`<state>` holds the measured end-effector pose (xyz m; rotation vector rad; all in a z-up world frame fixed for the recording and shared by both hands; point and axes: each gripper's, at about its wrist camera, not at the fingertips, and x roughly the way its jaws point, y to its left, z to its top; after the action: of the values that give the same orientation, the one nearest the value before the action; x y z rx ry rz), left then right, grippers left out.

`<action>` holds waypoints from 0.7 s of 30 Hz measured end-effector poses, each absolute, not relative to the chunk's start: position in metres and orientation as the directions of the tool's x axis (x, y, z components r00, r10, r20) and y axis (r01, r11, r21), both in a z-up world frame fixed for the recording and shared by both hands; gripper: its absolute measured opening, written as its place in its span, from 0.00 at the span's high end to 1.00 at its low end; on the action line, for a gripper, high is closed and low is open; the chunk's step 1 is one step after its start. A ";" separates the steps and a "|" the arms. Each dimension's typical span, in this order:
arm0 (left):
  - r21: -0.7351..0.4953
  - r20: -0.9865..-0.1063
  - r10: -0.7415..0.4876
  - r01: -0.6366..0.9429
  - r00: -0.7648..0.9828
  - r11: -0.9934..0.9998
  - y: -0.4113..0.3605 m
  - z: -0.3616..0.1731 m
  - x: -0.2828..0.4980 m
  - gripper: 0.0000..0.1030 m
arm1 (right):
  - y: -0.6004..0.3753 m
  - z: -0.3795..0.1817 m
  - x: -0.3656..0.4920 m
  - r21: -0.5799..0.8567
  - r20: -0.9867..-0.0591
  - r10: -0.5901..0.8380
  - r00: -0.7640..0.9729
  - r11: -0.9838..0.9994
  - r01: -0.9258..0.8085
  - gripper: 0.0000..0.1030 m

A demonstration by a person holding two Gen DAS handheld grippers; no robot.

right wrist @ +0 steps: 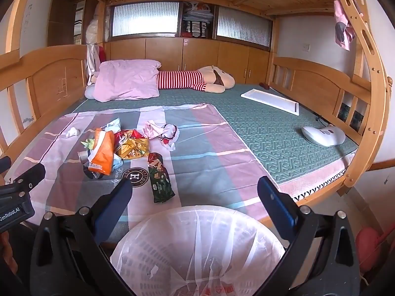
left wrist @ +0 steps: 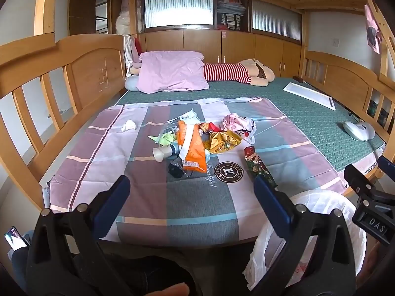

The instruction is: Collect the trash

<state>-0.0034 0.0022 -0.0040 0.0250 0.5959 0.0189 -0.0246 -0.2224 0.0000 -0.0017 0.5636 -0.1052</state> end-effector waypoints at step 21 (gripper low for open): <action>0.025 -0.564 0.026 -0.015 0.826 1.000 0.001 -0.008 -0.005 0.03 | -0.220 -0.002 -0.025 -0.014 -0.533 -0.078 0.842 0.996 0.083 0.03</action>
<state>-0.0050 0.0007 -0.0077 0.0201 0.5990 0.0219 -0.0254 -0.2203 -0.0020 0.0101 0.5628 -0.0851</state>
